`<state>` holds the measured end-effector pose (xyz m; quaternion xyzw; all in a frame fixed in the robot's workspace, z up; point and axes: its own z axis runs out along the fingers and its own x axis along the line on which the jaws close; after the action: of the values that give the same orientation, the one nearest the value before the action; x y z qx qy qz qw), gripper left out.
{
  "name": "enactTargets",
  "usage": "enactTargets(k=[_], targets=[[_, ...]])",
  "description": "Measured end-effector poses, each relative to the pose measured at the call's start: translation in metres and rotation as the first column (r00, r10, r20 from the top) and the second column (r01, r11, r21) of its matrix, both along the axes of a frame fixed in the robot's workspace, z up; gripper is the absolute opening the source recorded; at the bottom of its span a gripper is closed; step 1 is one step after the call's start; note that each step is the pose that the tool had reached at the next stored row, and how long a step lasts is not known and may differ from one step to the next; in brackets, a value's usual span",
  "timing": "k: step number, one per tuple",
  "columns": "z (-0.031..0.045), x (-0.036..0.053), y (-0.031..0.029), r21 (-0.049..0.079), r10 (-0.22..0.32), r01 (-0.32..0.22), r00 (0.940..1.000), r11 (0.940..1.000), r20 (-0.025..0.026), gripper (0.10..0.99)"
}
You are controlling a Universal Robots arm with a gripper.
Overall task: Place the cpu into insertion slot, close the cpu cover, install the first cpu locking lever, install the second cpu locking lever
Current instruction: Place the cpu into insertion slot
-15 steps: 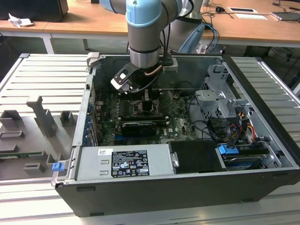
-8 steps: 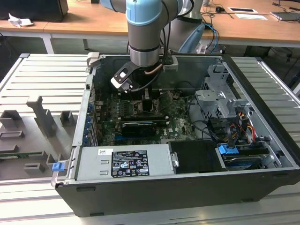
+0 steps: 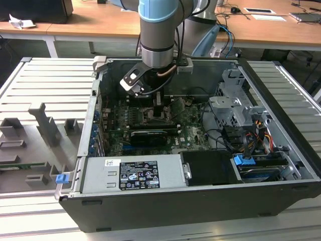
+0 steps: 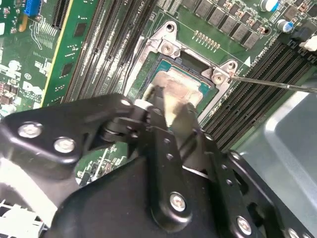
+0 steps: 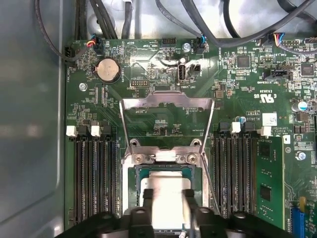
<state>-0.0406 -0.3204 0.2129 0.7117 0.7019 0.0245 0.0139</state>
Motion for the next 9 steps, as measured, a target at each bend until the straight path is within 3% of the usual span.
enactTargets(k=[1,2,3,4,9], targets=[[0.0001,0.0,0.0,0.0,0.0,0.0,1.0,1.0,-0.0001,0.349],[0.0003,0.0001,0.0001,0.0,0.0,0.0,1.0,1.0,-0.0002,0.29],[0.0014,0.0,0.0,0.0,0.0,0.0,1.0,1.0,-0.0005,0.169],[0.0025,0.0,0.0,0.0,0.0,0.0,1.0,1.0,-0.0007,0.106],[0.0053,0.0001,0.0,0.0,0.0,0.0,1.0,1.0,-0.0006,0.106]])
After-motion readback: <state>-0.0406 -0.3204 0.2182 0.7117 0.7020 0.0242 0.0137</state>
